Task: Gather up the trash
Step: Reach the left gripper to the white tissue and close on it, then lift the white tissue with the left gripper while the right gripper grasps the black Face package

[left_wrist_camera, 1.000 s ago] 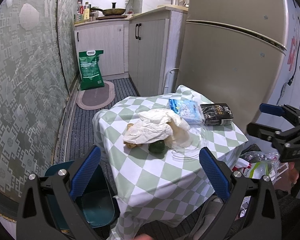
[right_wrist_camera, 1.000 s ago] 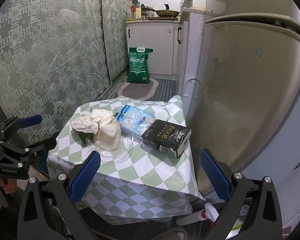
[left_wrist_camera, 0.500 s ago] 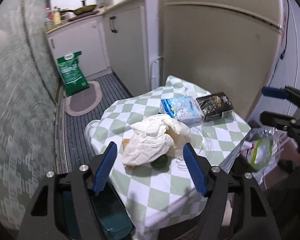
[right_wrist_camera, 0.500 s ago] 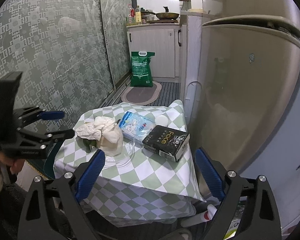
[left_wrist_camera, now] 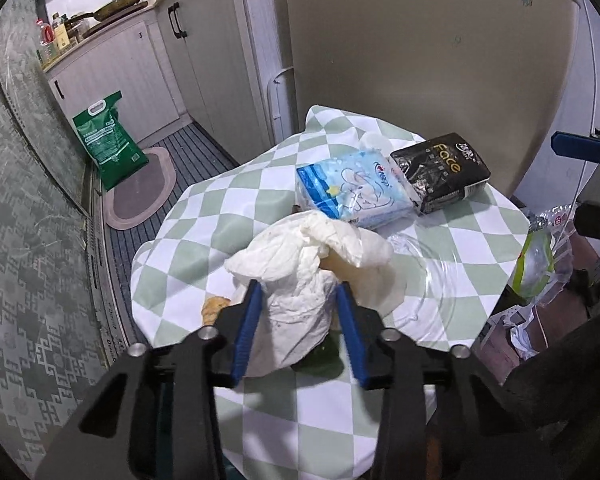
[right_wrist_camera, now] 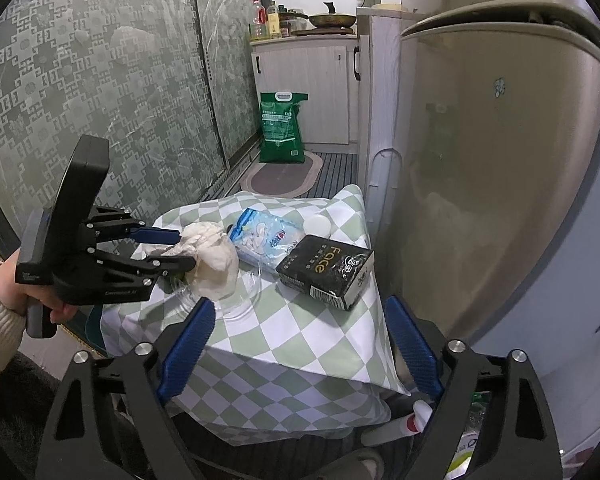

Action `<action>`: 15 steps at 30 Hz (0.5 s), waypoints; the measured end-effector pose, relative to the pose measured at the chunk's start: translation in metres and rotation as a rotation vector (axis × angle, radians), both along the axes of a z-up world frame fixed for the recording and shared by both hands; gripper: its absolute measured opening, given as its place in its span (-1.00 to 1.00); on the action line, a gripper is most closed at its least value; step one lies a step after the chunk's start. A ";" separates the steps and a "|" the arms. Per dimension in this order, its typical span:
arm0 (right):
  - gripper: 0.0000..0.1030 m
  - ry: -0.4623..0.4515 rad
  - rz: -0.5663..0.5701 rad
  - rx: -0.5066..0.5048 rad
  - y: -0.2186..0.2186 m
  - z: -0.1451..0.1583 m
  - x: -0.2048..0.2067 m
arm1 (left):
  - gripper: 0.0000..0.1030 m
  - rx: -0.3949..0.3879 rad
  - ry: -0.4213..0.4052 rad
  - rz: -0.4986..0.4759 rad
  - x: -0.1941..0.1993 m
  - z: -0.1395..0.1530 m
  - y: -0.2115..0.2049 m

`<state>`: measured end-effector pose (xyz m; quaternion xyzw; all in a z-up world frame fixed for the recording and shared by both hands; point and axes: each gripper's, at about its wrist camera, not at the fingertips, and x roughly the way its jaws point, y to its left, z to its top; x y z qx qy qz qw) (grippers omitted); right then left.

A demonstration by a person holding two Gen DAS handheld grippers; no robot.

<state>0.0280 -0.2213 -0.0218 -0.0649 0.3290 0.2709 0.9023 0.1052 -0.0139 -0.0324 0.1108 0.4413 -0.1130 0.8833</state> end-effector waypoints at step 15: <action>0.55 -0.033 0.112 -0.077 0.021 0.008 0.001 | -0.94 -0.080 -0.121 0.065 -0.027 0.043 0.012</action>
